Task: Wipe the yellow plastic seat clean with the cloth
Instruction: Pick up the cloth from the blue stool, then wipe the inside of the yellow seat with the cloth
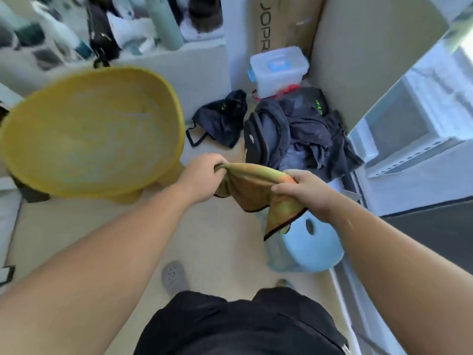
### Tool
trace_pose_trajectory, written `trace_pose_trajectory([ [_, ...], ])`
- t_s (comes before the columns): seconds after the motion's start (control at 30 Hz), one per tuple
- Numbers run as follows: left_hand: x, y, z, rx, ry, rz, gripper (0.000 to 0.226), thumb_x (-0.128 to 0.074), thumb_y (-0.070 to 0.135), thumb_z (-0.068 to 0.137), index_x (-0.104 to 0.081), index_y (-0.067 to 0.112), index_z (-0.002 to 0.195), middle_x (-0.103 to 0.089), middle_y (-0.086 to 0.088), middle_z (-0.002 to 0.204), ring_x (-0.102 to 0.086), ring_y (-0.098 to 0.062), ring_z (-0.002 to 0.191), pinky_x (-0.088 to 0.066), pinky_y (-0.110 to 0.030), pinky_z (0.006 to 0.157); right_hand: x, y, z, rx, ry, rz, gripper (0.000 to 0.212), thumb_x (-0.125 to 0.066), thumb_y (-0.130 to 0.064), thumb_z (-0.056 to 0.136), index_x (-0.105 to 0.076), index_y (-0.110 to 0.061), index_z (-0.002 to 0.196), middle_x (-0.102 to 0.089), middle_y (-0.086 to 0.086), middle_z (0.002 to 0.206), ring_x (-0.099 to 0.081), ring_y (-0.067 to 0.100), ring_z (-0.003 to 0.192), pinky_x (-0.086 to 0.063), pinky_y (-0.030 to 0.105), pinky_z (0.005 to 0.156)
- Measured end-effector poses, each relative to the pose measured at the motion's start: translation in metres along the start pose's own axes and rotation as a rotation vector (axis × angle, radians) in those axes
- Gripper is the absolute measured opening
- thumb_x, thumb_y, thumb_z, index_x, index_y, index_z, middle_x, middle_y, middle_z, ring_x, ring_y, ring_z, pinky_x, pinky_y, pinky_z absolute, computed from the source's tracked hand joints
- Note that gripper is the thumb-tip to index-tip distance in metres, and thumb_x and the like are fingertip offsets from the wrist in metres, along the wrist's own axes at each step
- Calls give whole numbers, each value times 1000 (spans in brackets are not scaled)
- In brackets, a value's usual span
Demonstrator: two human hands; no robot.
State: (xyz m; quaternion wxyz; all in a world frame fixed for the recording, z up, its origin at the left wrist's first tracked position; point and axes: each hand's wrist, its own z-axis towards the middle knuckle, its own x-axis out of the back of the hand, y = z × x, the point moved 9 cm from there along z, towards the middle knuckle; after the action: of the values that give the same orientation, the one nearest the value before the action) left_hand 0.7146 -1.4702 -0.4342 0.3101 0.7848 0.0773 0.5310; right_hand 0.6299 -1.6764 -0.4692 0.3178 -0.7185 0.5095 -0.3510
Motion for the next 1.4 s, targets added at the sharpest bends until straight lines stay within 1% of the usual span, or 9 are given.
trace_pose_trajectory([
  [0.13,70,-98,-31,68,124,-79,10,-60,16,90,-68,19,96,-65,4,93,-59,-18,89,-46,-33,75,-97,-61,36,-41,-100,253,52,-73,-29,71,-62,5,110,-62,14,86,-60,26,76,-49,31,64],
  [0.23,121,-179,-55,74,204,-51,28,-67,18,86,-64,16,114,-61,-2,105,-56,-19,99,-40,-26,85,-179,-99,69,-82,-86,372,36,-70,-24,82,-68,-4,112,-70,12,85,-68,23,71,-55,29,60],
  [0.33,167,-264,-82,132,174,-104,36,-65,25,91,-58,16,125,-55,0,119,-54,-17,107,-40,-26,92,-262,-127,107,-142,-11,399,28,-68,-17,89,-67,-6,115,-73,18,102,-70,29,87,-57,40,80],
  [0.5,224,-397,-106,321,84,-113,40,-64,34,92,-57,20,128,-52,-3,129,-56,-24,114,-46,-36,97,-359,-170,170,-193,84,270,29,-68,-15,88,-63,-14,117,-74,15,108,-72,33,98,-57,50,93],
  [0.83,278,-593,-70,598,-1,-81,46,-63,42,90,-56,22,131,-51,-2,132,-59,-18,96,-47,-33,92,-461,-207,347,-303,36,128,38,-75,-30,78,-62,-13,110,-72,20,106,-72,36,95,-59,53,88],
  [0.97,285,-668,-49,675,-44,-52,48,-62,43,90,-55,21,132,-49,-4,136,-60,-20,105,-45,-31,95,-496,-209,419,-332,20,26,24,-73,-23,84,-64,-15,105,-75,15,97,-73,33,87,-62,46,80],
  [1.07,284,-722,-32,694,-84,-22,49,-61,45,90,-54,21,132,-48,-4,135,-59,-24,108,-46,-33,93,-520,-209,461,-338,58,-43,17,-71,-20,85,-62,-14,99,-71,9,88,-68,24,76,-55,33,62],
  [1.27,267,-828,4,550,-204,115,54,-57,53,89,-51,24,135,-49,0,134,-52,-23,119,-47,-35,94,-546,-214,522,-275,451,-316,22,-63,-20,79,-46,-7,77,-46,4,68,-42,23,62,-35,32,54],
  [1.4,252,-884,26,403,-275,228,54,-49,55,92,-48,25,137,-48,1,134,-46,-23,122,-46,-39,95,-566,-231,518,-210,744,-614,22,-61,-25,77,-41,-14,75,-46,1,71,-44,25,61,-34,33,56],
])
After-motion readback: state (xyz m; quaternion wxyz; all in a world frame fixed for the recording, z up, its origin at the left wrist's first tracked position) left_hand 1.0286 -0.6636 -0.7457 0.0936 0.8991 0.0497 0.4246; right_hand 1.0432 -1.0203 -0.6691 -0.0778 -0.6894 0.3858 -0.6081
